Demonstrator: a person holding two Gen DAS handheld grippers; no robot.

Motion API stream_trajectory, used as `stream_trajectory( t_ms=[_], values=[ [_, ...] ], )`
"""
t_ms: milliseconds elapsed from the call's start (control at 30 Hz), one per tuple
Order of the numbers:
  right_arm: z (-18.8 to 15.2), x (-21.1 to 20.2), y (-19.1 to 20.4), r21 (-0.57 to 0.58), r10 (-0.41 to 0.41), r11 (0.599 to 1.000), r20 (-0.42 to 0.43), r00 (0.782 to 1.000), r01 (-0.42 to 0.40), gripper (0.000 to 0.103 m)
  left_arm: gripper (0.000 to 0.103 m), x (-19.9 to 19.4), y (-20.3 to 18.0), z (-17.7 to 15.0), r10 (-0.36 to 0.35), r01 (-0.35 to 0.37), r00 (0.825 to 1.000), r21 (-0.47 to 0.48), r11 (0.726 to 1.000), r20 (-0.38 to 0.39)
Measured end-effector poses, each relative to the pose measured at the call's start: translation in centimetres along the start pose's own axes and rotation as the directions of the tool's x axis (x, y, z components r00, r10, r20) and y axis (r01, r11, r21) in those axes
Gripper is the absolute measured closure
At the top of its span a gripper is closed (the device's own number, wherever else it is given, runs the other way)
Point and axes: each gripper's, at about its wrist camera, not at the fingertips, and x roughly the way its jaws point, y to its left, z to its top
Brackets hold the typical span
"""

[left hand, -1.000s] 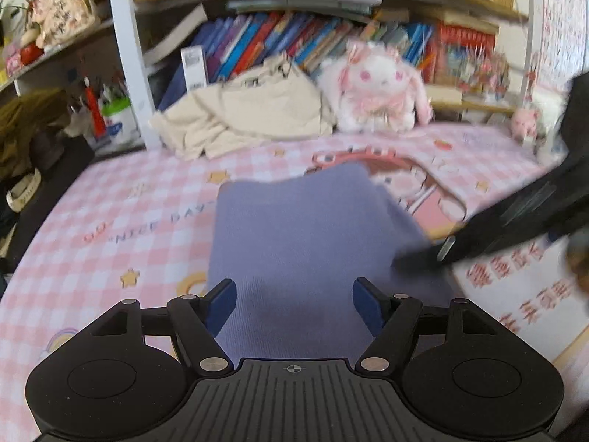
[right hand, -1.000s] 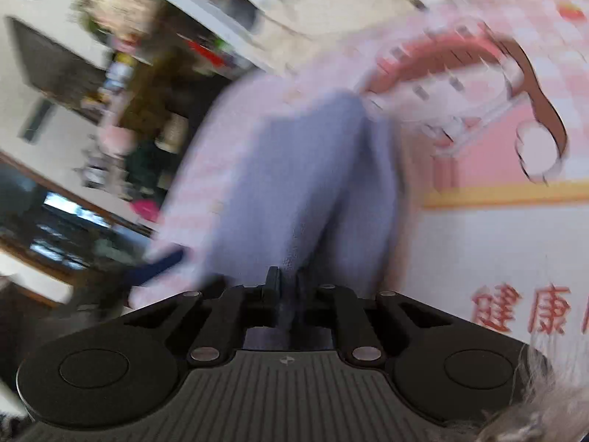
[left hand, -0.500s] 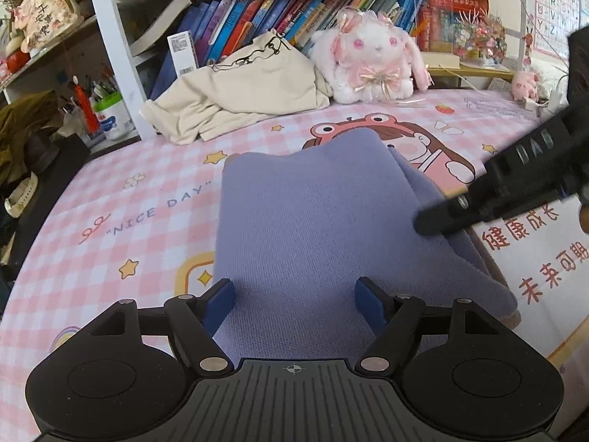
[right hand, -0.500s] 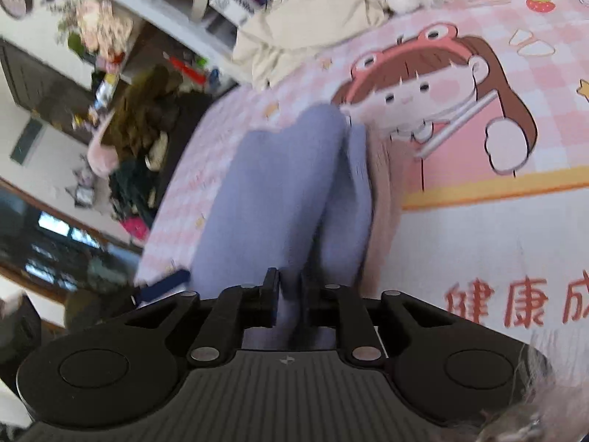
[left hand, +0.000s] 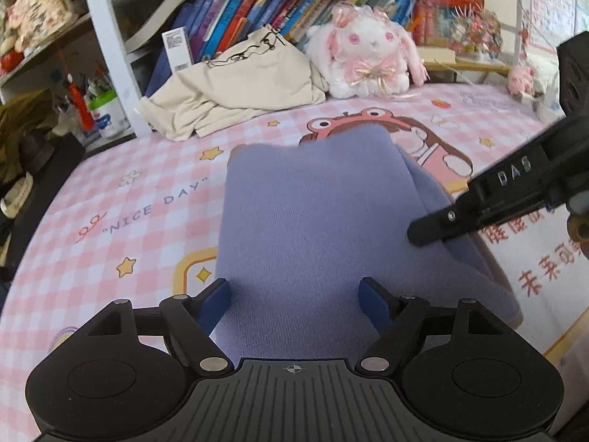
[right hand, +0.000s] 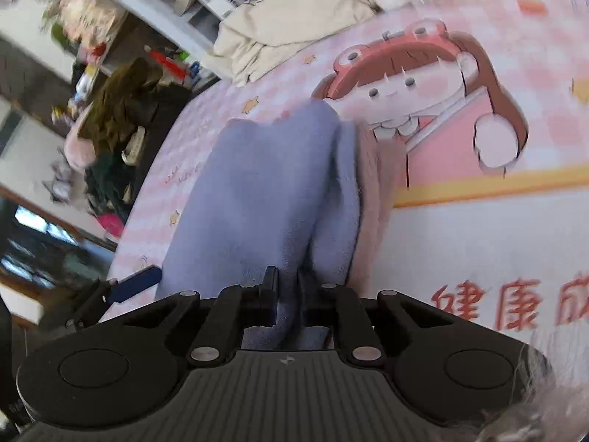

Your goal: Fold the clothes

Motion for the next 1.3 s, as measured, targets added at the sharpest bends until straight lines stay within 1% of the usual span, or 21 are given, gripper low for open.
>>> stream_trajectory(
  t_ms=[100, 233, 333, 367, 467, 500, 533, 567, 600, 667, 767, 833, 967, 1100, 1200, 1300],
  values=[
    [0.0, 0.1, 1.1, -0.057, -0.036, 0.998, 0.001, 0.999, 0.036, 0.091, 0.024, 0.0, 0.2, 0.0, -0.005, 0.005, 1.000, -0.005, 1.000, 0.001],
    [0.0, -0.3, 1.4, -0.057, -0.045, 0.997, 0.012, 0.999, 0.046, 0.089, 0.024, -0.4, 0.5, 0.0, -0.004, 0.004, 1.000, -0.012, 1.000, 0.005],
    [-0.4, -1.5, 1.7, -0.070, -0.055, 0.996, 0.050, 0.997, 0.058, 0.083, 0.024, -1.4, 0.9, 0.1, 0.017, -0.016, 0.999, -0.036, 0.999, 0.047],
    [-0.6, -1.9, 1.9, -0.068, -0.060, 0.996, 0.059, 0.996, 0.064, 0.073, 0.024, -1.7, 1.3, 0.1, 0.017, -0.014, 0.998, -0.049, 0.999, 0.059],
    [-1.0, -3.1, 2.3, -0.060, -0.086, 0.994, 0.083, 0.993, 0.091, 0.062, 0.024, -2.4, 2.2, 0.4, 0.013, -0.006, 0.996, -0.086, 0.996, 0.084],
    [-1.2, -3.4, 2.4, -0.059, -0.102, 0.992, 0.090, 0.991, 0.107, 0.055, 0.023, -2.5, 2.6, 0.4, 0.011, -0.002, 0.996, -0.096, 0.995, 0.087],
    [-1.3, -3.7, 2.6, -0.062, -0.124, 0.990, 0.097, 0.988, 0.130, 0.052, 0.023, -2.5, 3.0, 0.5, 0.008, 0.001, 0.996, -0.106, 0.994, 0.086],
    [-1.5, -3.9, 2.8, -0.067, -0.147, 0.986, 0.104, 0.984, 0.155, 0.046, 0.022, -2.4, 3.3, 0.5, 0.004, 0.005, 0.997, -0.116, 0.993, 0.080],
    [-1.6, -4.1, 3.0, -0.071, -0.171, 0.981, 0.111, 0.979, 0.179, 0.040, 0.019, -2.3, 3.7, 0.6, -0.003, 0.012, 0.997, -0.127, 0.992, 0.073],
    [-1.9, -4.2, 2.8, -0.059, -0.198, 0.977, 0.104, 0.975, 0.205, 0.032, 0.017, -2.0, 4.6, 0.5, -0.029, 0.037, 0.998, -0.154, 0.987, 0.053],
    [-2.2, -4.1, 2.5, -0.028, -0.234, 0.971, 0.082, 0.969, 0.237, 0.030, 0.016, -1.2, 5.9, 0.3, -0.082, 0.084, 0.996, -0.210, 0.974, 0.018],
    [-2.5, -3.8, 2.3, 0.006, -0.255, 0.967, 0.059, 0.965, 0.255, 0.030, 0.016, -0.7, 6.7, 0.3, -0.119, 0.115, 0.993, -0.256, 0.960, 0.000],
    [-3.1, -3.6, 2.1, 0.062, -0.259, 0.965, 0.035, 0.965, 0.256, 0.030, 0.016, 0.5, 8.4, 0.0, -0.209, 0.188, 0.978, -0.359, 0.914, -0.020],
    [-3.4, -3.4, 2.0, 0.114, -0.250, 0.963, 0.031, 0.968, 0.245, 0.028, 0.017, 2.2, 10.0, -0.3, -0.314, 0.262, 0.948, -0.445, 0.856, -0.046],
    [-3.6, -2.8, 1.7, 0.170, -0.235, 0.958, 0.015, 0.972, 0.229, 0.027, 0.017, 3.6, 11.0, -0.6, -0.372, 0.295, 0.927, -0.503, 0.812, -0.057],
    [-3.6, -2.2, 1.5, 0.211, -0.223, 0.953, 0.006, 0.975, 0.217, 0.027, 0.017, 4.9, 11.8, -0.9, -0.439, 0.337, 0.897, -0.564, 0.754, -0.051]
  ],
)
